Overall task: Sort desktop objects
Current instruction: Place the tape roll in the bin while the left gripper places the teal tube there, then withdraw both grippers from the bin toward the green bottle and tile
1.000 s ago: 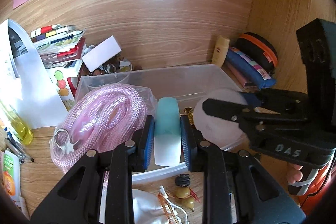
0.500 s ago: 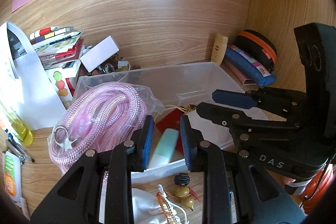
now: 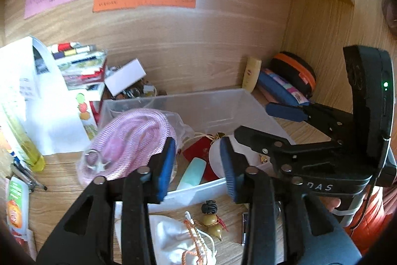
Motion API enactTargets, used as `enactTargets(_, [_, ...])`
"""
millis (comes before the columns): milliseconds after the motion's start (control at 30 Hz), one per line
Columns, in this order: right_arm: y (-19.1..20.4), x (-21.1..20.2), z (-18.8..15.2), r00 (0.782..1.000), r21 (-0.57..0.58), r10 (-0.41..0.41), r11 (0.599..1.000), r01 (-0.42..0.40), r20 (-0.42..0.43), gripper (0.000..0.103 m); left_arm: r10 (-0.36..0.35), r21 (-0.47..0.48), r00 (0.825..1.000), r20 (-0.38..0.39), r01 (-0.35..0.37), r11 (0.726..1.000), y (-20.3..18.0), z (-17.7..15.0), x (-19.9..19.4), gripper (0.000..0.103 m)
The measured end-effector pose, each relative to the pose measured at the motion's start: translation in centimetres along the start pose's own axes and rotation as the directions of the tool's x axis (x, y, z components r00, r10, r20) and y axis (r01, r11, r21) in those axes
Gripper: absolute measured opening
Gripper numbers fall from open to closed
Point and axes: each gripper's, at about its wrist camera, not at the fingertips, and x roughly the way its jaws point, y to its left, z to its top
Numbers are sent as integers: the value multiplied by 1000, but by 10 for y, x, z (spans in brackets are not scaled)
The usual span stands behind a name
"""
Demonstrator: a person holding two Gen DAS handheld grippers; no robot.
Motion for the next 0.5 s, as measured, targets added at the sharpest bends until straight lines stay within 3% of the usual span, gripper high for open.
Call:
enactTargets(67, [1,-7,0,1000,3,-4,1000,3,9,72,5,-3,1000,16,-5,1000,1,1,-8,43])
enactTargets(200, [4,-19,-4,1000,3,-19,1000,19,25,83,28,-9,998,53,-28,1000,4,0,-24,62])
enactTargets(333, [10,-28,-10,998,-10,-45,999,45,32,83,48,-14,996,74,-47,999,6,-4,-38,74])
enactTargets(500, [16,-37,-18,999,-11,-48,999,49,22,84,77,-22,993,88,-76,997,9,-12,-54,81])
